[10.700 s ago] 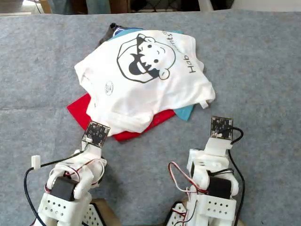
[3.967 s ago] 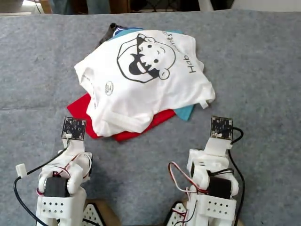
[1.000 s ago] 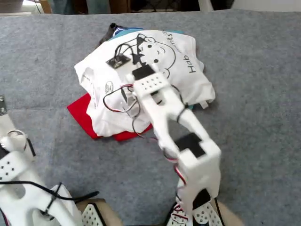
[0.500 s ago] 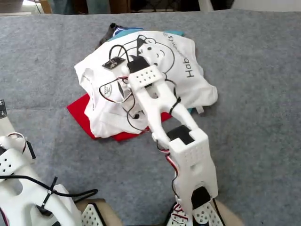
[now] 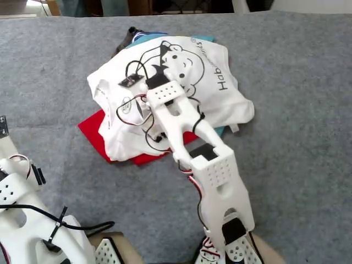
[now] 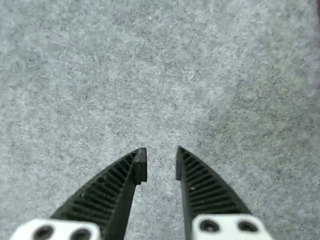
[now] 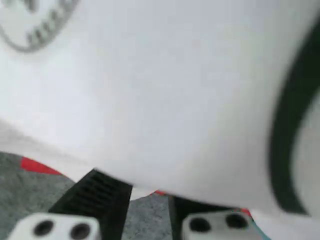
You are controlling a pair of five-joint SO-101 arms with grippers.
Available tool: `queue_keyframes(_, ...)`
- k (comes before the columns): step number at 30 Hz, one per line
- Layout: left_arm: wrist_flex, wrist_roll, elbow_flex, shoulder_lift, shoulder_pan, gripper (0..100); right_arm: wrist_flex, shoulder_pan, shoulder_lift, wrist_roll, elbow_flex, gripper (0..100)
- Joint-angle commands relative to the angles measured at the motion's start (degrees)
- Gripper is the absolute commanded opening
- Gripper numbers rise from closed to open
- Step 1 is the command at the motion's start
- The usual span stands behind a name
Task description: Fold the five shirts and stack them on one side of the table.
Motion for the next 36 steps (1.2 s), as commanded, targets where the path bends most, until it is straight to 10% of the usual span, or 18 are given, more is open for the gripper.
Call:
queue_keyframes(1,-0.53,1.67,-0.75,0.00,0.57,16,0.97,-1.14,-1.19,0.26,-7.87,1.9)
queue_keyframes(16,7.56,4.04,-17.36,12.66,-4.35,16,12.57,-9.41,-6.64,0.18,-25.27,2.1)
queue_keyframes(24,9.41,0.79,-19.03,22.95,12.70,16,4.04,-1.67,-2.86,0.18,-22.37,2.2)
queue_keyframes(36,-3.78,13.36,2.68,-9.41,40.22,22,5.80,2.02,2.07,0.70,-23.25,25.8)
